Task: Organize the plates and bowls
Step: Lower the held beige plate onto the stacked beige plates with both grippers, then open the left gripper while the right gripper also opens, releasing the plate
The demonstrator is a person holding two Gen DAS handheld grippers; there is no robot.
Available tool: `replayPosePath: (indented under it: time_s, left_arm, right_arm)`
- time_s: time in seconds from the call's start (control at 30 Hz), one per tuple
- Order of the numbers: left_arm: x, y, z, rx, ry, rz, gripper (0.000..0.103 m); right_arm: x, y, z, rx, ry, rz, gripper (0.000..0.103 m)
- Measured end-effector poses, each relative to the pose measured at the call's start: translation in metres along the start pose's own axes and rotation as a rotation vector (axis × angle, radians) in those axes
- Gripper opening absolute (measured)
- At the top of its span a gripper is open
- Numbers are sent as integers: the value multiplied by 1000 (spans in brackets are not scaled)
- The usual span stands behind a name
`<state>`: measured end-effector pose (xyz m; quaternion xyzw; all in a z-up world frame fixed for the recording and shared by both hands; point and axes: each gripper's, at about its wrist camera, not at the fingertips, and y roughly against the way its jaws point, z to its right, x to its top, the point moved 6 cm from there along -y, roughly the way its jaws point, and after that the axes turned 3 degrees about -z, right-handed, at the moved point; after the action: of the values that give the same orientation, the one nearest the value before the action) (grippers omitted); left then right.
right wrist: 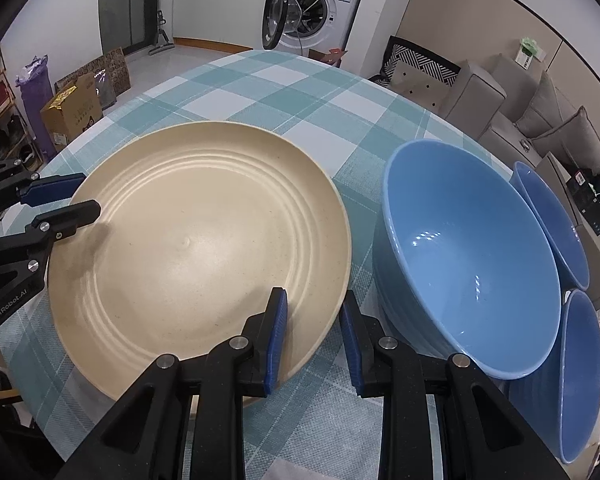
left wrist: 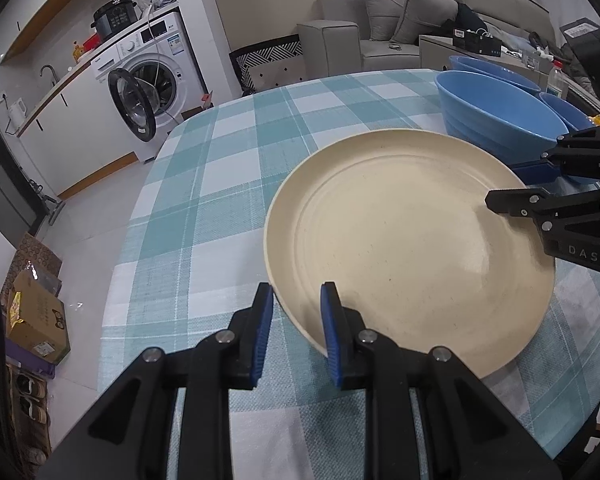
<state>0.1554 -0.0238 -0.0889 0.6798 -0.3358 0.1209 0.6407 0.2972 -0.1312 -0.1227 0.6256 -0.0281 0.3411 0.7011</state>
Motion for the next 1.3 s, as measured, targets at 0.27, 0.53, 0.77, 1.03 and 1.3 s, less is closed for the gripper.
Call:
replayPosePath:
  time_s: [0.27, 0.53, 0.77, 1.03, 1.3]
  left_arm:
    - [-1, -4, 1, -4, -12, -9, 22]
    - [-2, -5, 4, 15, -37, -6, 24]
    - [-2, -5, 4, 23, -46, -5, 24]
    - [-2, -5, 5, 28, -51, -6, 25]
    - [-2, -6, 5, 23, -54, -7, 26]
  right_arm:
    - [-1, -7, -1, -34, 9, -11, 27]
    - [-1, -12, -1, -48, 10, -16, 28]
    - [-1, -12, -1, -53, 10, -14, 28]
    - [-3, -11, -1, -55, 19, -16, 28]
    - [-4, -10, -1, -46, 16, -15, 28]
